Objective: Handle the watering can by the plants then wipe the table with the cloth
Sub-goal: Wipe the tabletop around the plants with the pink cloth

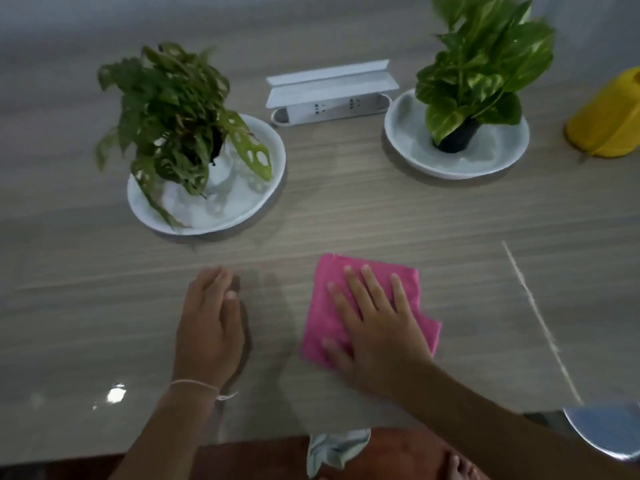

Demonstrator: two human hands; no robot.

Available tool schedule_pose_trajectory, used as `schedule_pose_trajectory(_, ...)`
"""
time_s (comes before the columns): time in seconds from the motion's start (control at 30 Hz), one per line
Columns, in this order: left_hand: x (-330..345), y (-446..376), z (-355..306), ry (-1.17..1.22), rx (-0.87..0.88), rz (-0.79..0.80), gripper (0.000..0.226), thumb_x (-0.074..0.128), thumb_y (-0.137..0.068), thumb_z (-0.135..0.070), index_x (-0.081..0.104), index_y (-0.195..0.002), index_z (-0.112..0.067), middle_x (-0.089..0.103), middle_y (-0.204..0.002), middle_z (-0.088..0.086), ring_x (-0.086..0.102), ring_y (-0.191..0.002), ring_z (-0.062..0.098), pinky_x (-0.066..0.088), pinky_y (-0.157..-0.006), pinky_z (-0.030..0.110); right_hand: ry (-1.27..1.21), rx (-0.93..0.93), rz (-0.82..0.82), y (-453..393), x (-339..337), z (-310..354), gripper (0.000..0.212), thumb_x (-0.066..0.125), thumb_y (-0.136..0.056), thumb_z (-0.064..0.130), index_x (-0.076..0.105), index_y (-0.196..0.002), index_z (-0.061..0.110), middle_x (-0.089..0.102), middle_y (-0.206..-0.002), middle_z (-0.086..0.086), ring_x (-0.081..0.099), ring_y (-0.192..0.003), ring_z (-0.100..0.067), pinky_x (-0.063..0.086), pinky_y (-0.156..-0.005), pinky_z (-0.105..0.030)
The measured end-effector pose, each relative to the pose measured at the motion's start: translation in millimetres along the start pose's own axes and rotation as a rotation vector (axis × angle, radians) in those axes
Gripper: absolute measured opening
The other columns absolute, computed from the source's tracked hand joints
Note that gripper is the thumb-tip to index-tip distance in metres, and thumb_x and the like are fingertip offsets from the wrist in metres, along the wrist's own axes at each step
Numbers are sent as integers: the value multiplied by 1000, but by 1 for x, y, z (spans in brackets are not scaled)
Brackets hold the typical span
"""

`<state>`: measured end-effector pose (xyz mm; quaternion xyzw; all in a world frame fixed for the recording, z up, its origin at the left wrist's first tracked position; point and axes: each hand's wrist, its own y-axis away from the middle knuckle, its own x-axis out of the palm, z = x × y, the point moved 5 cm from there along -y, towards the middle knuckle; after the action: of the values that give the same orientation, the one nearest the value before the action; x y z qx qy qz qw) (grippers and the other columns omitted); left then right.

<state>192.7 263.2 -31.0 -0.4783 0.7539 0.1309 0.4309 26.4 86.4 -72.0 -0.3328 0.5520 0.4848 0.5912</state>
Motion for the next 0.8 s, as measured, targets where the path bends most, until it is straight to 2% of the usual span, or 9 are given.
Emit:
schedule_pose_trajectory(0.03,-15,2,20,-30,-9,1,44,39,-98,-27,59,-130,-3,51,-136,15,47,-131,26,25,-113,15,-7,-60,-6,10,7,28,85,39,-92,71,35,-160,21,27,-169,-15,19,-158,-38,13,-122,-68)
schedule_pose_trajectory(0.1,-38,6,55,-73,-23,17,51,36,-98,-33,58,-131,-2,51,-137,14,46,-133,27,27,-115,23,-11,-102,-14,28,19,61,84,48,-88,72,43,-157,23,32,-168,-12,24,-156,-36,17,-121,-67)
schedule_pose_trajectory(0.17,-50,11,84,-128,-36,47,54,34,-97,-36,59,-132,-2,51,-139,14,46,-134,29,31,-116,34,12,-87,-29,39,23,65,85,51,-87,74,42,-157,28,33,-168,-7,26,-156,-32,18,-121,-62)
schedule_pose_trajectory(0.27,-49,16,104,-199,-9,71,55,35,-96,-35,59,-131,-1,52,-141,17,47,-133,33,35,-114,44,23,-94,-68,35,19,56,86,52,-85,77,43,-157,31,35,-167,-4,30,-155,-30,22,-120,-60)
schedule_pose_trajectory(0.37,-44,14,107,-248,32,75,53,39,-95,-34,58,-133,-2,50,-142,19,48,-132,34,40,-111,45,29,-29,-106,-2,7,41,82,44,-90,74,38,-159,30,30,-169,-5,27,-156,-29,24,-122,-62)
schedule_pose_trajectory(0.53,-42,14,113,-290,43,58,53,43,-93,-39,55,-135,-9,44,-148,14,44,-137,33,42,-108,49,31,228,-93,-128,-18,-11,86,18,-92,78,20,-164,32,16,-174,-5,11,-160,-26,5,-127,-55)
schedule_pose_trajectory(0.67,-43,9,114,-322,36,51,53,44,-92,-38,58,-134,-9,44,-150,16,42,-139,35,41,-108,53,24,255,-74,-219,-34,-34,88,10,-91,80,12,-165,32,9,-175,-6,5,-160,-27,3,-127,-59)
schedule_pose_trajectory(0.8,-44,8,110,-340,19,66,53,44,-93,-37,57,-136,-10,41,-152,15,39,-142,33,39,-110,52,12,262,-99,-256,-40,-41,88,9,-91,79,14,-164,31,11,-175,-7,7,-160,-29,6,-126,-61)
